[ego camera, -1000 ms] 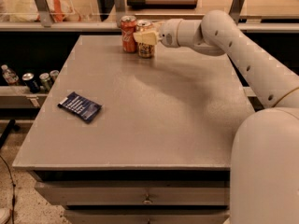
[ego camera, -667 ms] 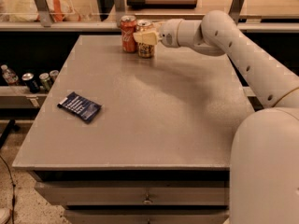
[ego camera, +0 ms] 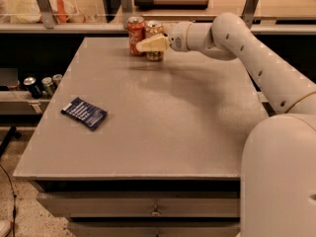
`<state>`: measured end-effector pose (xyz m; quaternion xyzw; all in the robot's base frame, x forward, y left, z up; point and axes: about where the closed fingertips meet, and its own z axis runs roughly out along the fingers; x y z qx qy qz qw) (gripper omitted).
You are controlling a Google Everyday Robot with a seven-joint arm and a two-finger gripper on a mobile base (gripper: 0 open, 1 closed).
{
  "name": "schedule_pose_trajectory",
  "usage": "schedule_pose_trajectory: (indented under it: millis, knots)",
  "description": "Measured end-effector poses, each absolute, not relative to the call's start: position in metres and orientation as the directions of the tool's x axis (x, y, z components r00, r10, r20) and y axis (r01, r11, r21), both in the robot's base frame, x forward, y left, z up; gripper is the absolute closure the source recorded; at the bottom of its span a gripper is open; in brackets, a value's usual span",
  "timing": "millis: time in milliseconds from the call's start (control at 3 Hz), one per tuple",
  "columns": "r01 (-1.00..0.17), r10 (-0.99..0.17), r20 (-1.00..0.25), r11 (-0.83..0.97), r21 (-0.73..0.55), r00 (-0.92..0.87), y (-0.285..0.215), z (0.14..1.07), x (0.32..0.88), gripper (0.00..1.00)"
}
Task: Move orange can near coke can
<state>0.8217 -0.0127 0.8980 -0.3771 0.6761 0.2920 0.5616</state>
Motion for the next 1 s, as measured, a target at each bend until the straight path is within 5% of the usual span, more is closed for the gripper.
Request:
schedule_pose_trajectory:
  millis: [1000]
  knots:
    - [-0.847, -0.241, -0.963, 0.531, -0.030, -0.117, -0.040, 0.888, 0.802, 0.00]
